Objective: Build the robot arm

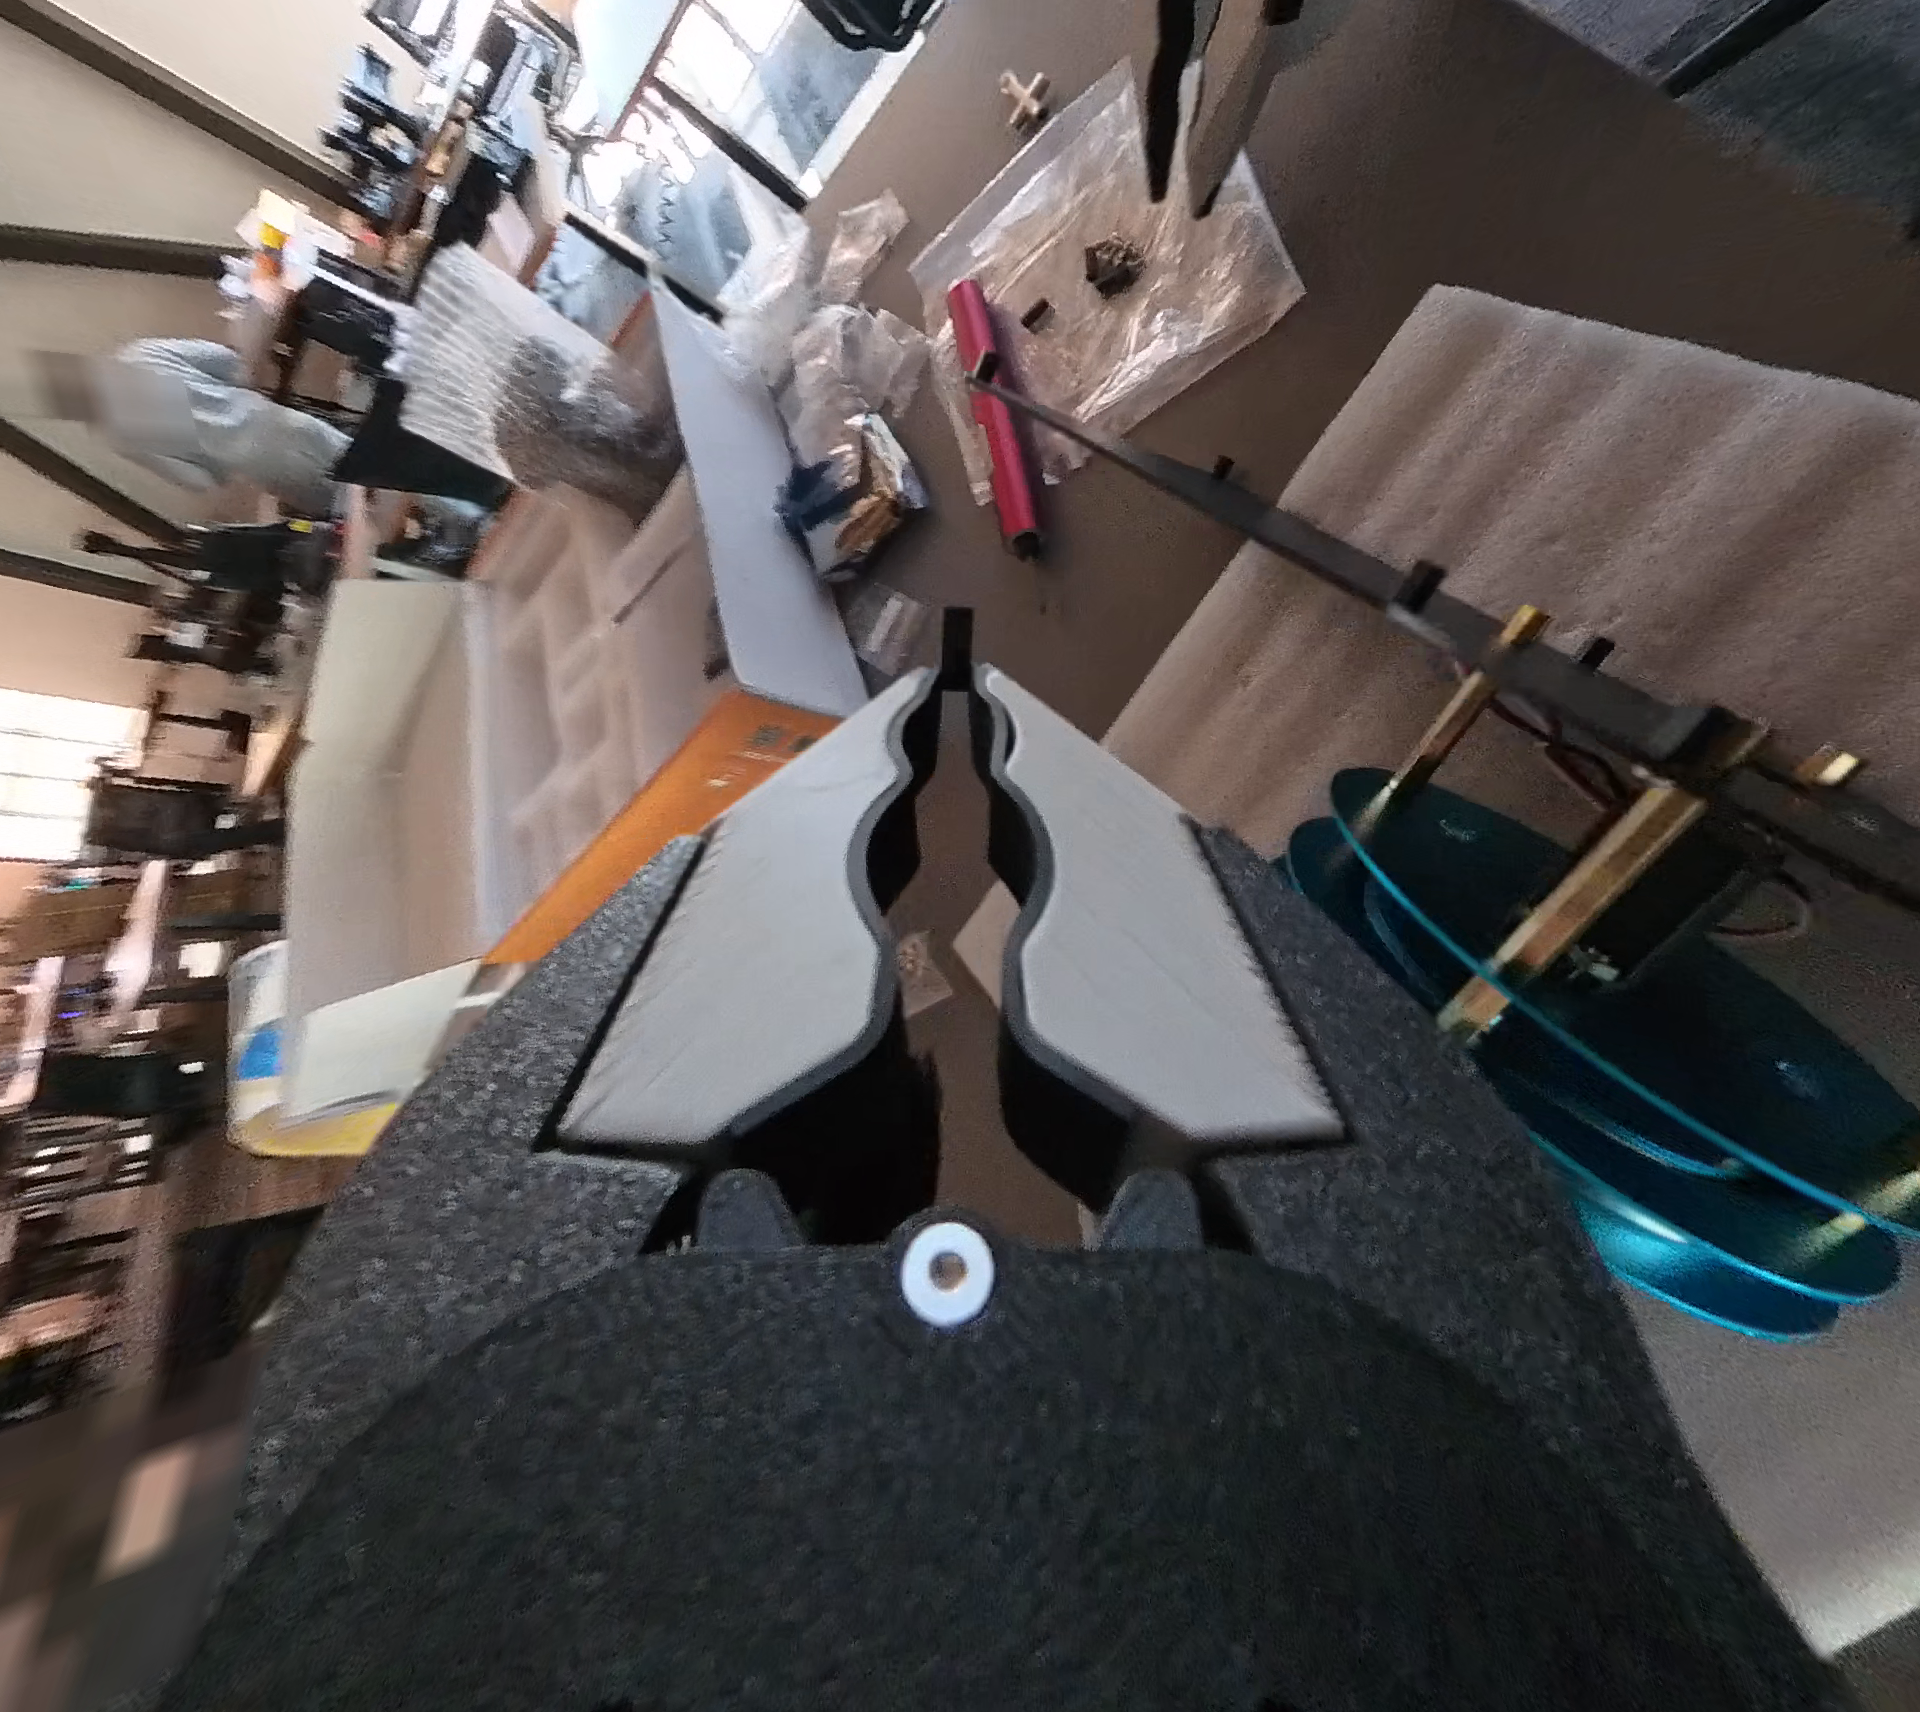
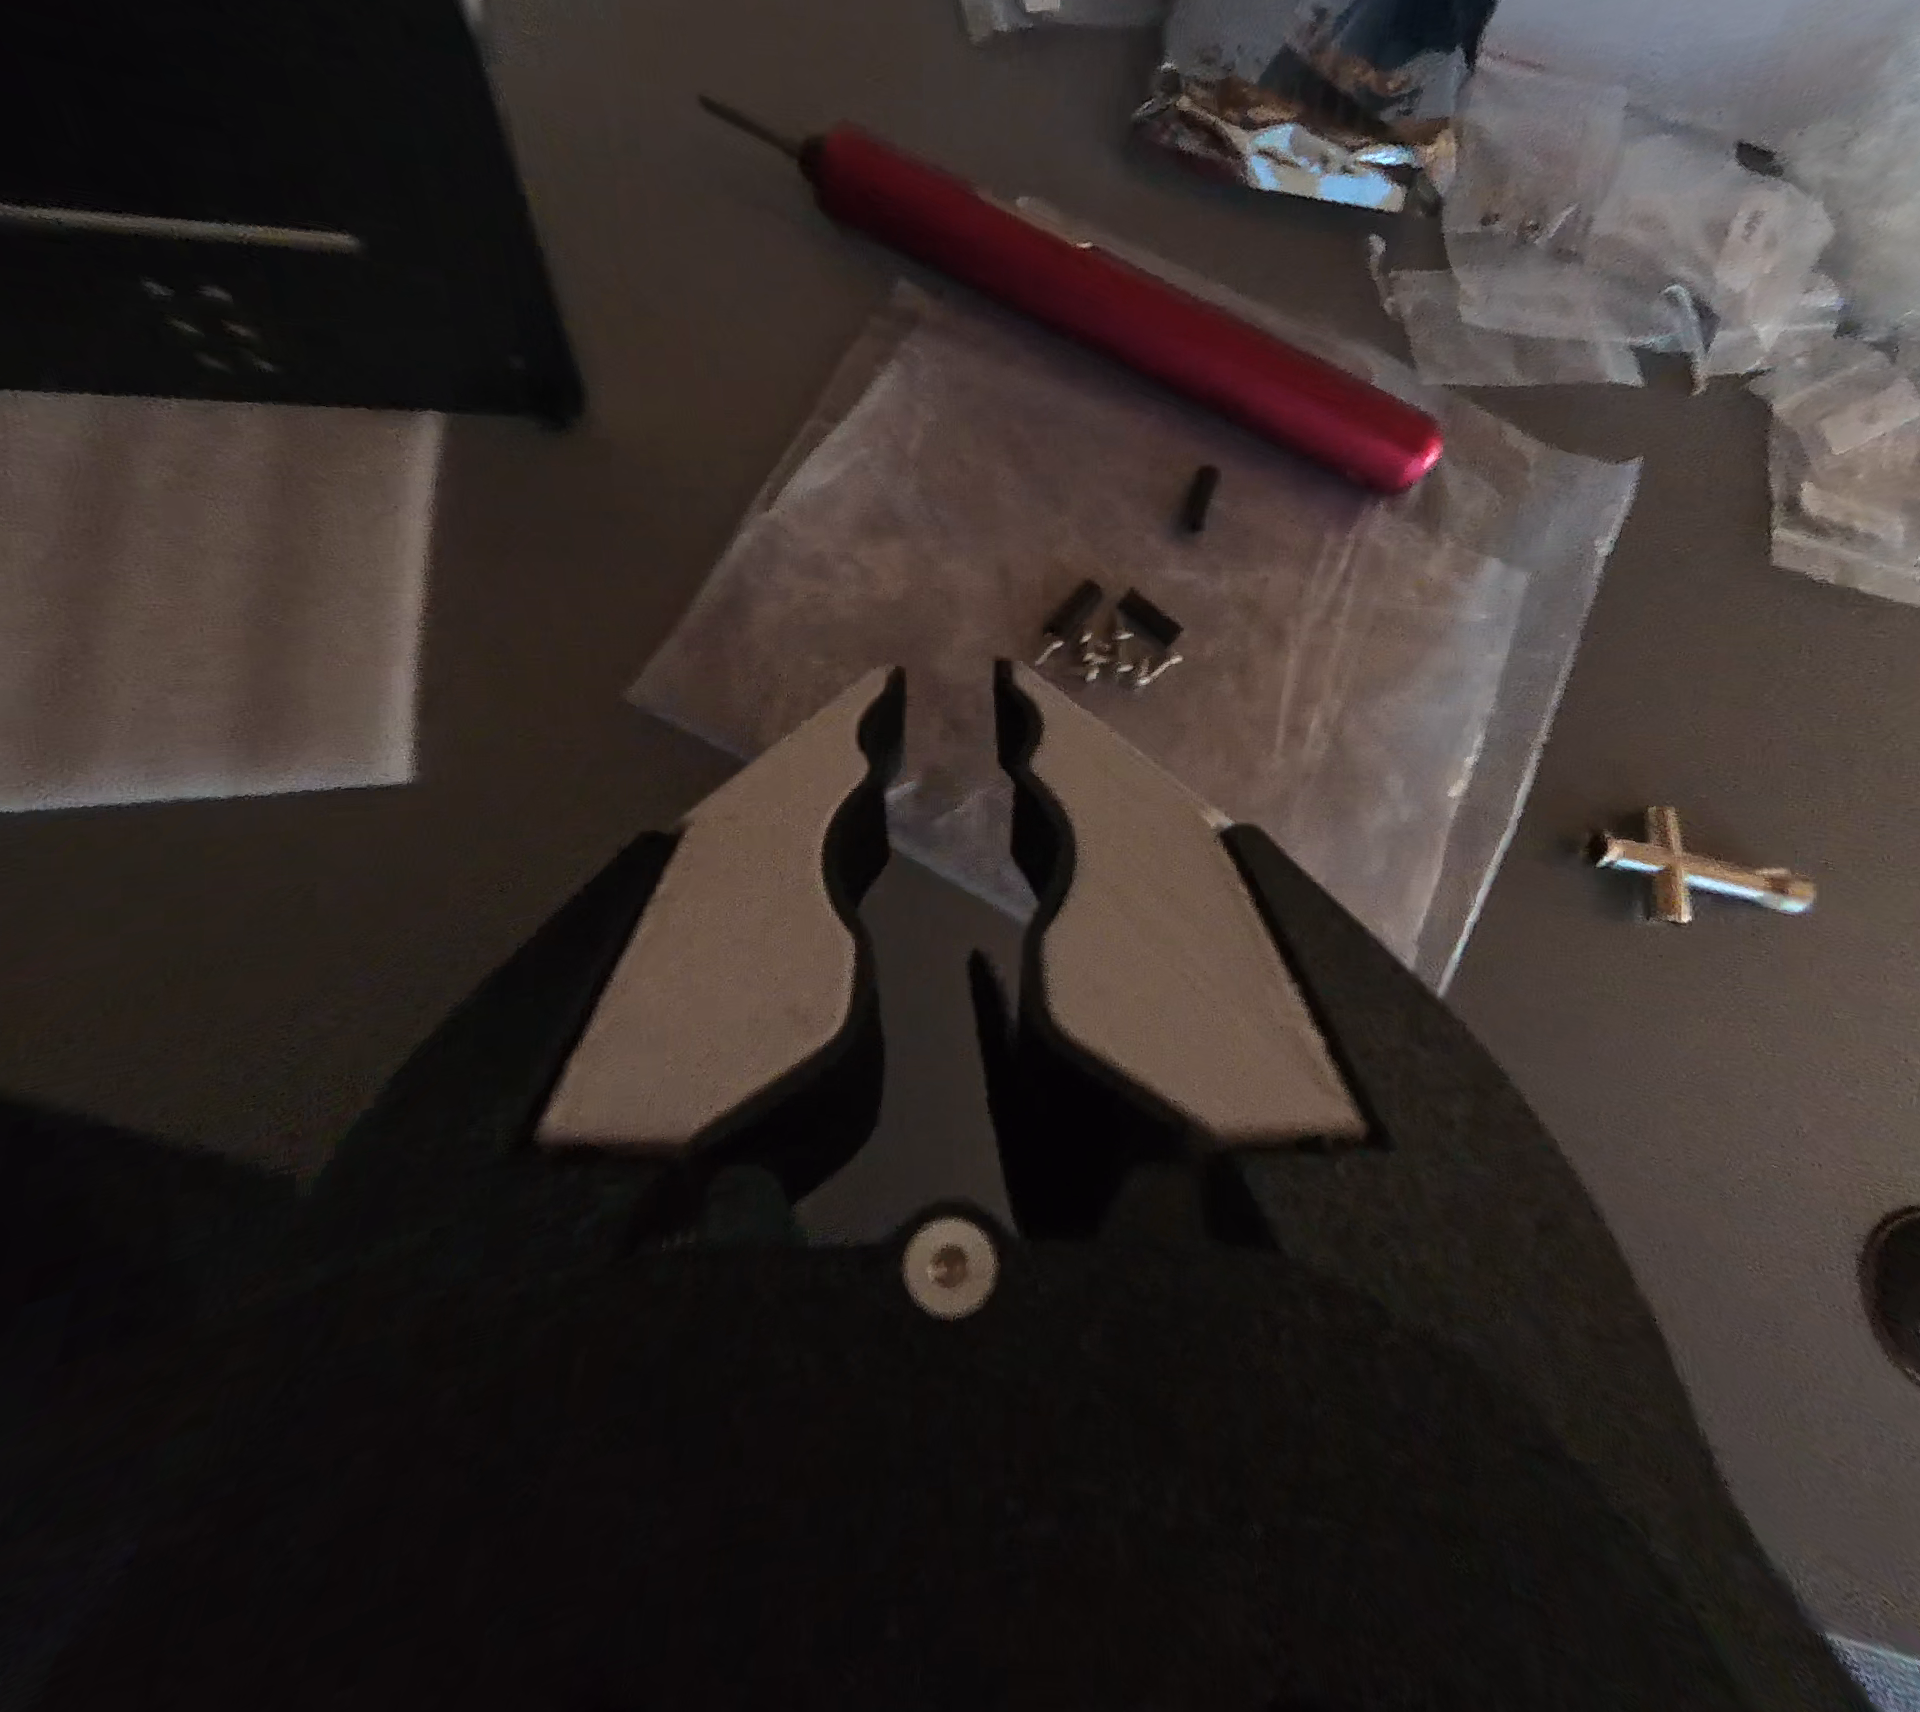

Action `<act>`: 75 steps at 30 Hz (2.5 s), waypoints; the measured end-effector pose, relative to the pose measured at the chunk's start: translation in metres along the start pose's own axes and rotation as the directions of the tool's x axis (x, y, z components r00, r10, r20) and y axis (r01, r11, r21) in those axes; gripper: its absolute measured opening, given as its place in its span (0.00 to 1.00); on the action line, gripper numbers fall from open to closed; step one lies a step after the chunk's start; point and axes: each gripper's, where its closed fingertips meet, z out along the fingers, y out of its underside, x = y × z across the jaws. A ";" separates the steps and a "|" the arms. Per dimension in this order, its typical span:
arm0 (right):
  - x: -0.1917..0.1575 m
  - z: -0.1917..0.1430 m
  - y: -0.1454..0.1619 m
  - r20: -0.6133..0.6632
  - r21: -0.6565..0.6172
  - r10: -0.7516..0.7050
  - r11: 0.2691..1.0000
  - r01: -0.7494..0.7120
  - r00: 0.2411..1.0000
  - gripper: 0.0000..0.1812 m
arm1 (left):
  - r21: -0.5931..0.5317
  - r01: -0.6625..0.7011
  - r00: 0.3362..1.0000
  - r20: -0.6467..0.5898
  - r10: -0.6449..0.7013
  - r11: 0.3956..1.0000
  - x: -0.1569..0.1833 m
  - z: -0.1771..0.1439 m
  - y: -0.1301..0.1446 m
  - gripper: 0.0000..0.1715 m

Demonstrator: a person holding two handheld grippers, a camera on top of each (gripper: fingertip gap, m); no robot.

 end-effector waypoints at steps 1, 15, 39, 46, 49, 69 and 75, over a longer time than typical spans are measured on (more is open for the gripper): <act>0.005 0.004 -0.001 -0.010 0.009 0.008 1.000 -0.007 1.000 0.08 | 0.006 0.021 1.000 -0.023 -0.021 1.000 -0.001 0.003 0.002 0.02; 0.007 0.019 0.010 0.087 -0.031 0.070 0.997 -0.068 0.994 0.03 | -0.005 0.111 0.988 -0.110 -0.111 0.994 0.006 0.028 0.005 0.02; 0.012 0.013 0.012 0.086 -0.055 0.066 0.997 -0.061 0.994 0.04 | -0.040 0.120 0.987 -0.101 -0.124 0.992 0.013 0.025 0.014 0.02; 0.044 0.020 0.008 0.012 -0.061 0.074 0.995 -0.073 0.997 0.06 | -0.040 0.116 0.988 -0.094 -0.119 0.992 0.013 0.023 0.014 0.02; 0.044 0.024 0.010 0.017 -0.072 0.063 0.996 -0.062 0.998 0.05 | -0.042 0.110 0.989 -0.093 -0.114 0.993 0.013 0.022 0.013 0.02; 0.041 0.025 0.016 0.030 -0.073 0.102 0.992 -0.100 0.994 0.05 | -0.056 0.130 0.986 -0.093 -0.135 0.990 0.013 0.020 0.020 0.02; 0.041 0.025 0.016 0.053 -0.086 0.106 0.991 -0.102 0.993 0.02 | -0.060 0.113 0.987 -0.112 -0.119 0.992 0.016 0.024 0.021 0.02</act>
